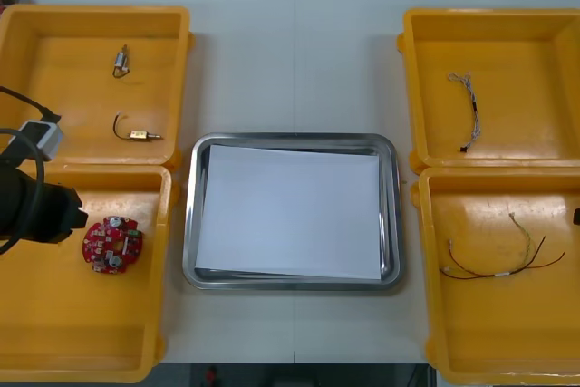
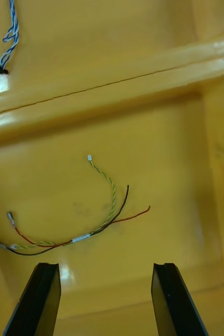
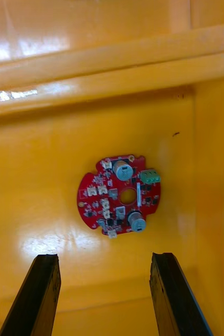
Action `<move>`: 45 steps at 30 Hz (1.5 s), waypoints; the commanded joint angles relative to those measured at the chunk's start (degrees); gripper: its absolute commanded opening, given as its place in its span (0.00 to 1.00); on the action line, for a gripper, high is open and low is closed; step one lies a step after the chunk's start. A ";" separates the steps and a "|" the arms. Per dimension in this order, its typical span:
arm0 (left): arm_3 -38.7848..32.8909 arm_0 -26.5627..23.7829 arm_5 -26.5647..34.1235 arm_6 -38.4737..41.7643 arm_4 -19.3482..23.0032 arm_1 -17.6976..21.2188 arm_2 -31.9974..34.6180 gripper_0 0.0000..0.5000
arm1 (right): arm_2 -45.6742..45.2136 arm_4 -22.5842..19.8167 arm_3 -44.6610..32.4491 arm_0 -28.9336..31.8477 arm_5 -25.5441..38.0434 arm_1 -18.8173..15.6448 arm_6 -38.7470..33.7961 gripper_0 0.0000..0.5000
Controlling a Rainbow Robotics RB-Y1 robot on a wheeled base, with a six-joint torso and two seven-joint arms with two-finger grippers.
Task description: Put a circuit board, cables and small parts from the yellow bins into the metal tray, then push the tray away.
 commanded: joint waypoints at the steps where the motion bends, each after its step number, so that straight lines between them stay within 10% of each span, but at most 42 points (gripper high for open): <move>1: -2.23 3.27 0.09 7.44 -5.42 2.20 -6.65 1.00 | 0.57 -0.05 -3.91 2.68 0.14 3.06 -4.09 1.00; 20: -0.65 6.17 -5.67 13.24 -12.54 2.03 -17.81 1.00 | 7.96 4.70 -7.33 7.96 0.14 12.03 -28.61 1.00; 45: 7.96 6.17 -17.80 14.47 -18.08 1.94 -24.76 1.00 | 13.06 10.15 5.94 7.08 -5.36 12.12 -37.13 1.00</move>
